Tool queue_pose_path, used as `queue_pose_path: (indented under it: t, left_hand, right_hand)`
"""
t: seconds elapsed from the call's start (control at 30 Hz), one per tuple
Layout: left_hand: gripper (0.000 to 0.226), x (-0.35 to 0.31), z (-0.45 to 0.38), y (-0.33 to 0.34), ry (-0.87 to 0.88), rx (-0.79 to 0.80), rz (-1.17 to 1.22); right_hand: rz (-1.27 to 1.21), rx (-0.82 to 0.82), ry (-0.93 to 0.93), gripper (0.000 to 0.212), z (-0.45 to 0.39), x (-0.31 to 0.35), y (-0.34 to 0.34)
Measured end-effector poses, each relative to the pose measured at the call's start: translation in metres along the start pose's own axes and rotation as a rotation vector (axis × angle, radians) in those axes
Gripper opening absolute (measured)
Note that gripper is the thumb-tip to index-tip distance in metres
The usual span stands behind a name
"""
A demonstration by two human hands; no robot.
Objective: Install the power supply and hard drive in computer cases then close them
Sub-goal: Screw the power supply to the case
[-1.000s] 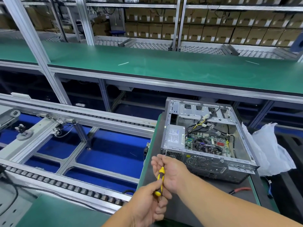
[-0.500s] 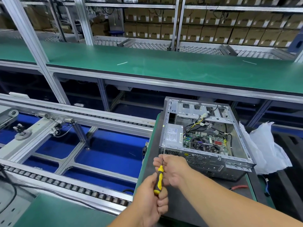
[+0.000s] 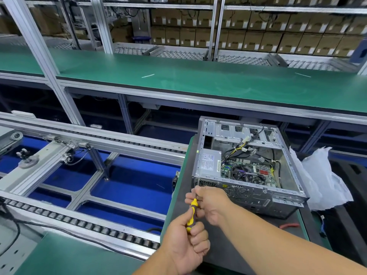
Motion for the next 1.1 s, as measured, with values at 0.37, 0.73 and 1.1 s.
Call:
queue_pose_path:
  t: [0.37, 0.73, 1.1]
  left_hand:
    - [0.037, -0.009, -0.007, 0.004, 0.103, -0.083, -0.097]
    - [0.031, -0.017, -0.003, 0.004, 0.137, -0.144, -0.040]
    - [0.026, -0.015, -0.008, 0.005, 0.152, -0.173, -0.117]
  right_hand:
    - [-0.166, -0.023, 0.053, 0.022, 0.004, -0.003, 0.003]
    - [-0.174, -0.033, 0.071, 0.024, 0.011, 0.000, 0.007]
    - [-0.219, -0.048, 0.101, 0.027, 0.010, -0.002, 0.008]
Point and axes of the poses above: each hand's wrist, its own z-axis away from the middle knuckle, its own y-axis out of the palm, x = y × z, the point moved 6 cm from there along -z, towards the middle knuckle, and after that the axes turned 7 degrees about -y, right-handed, at the moved point
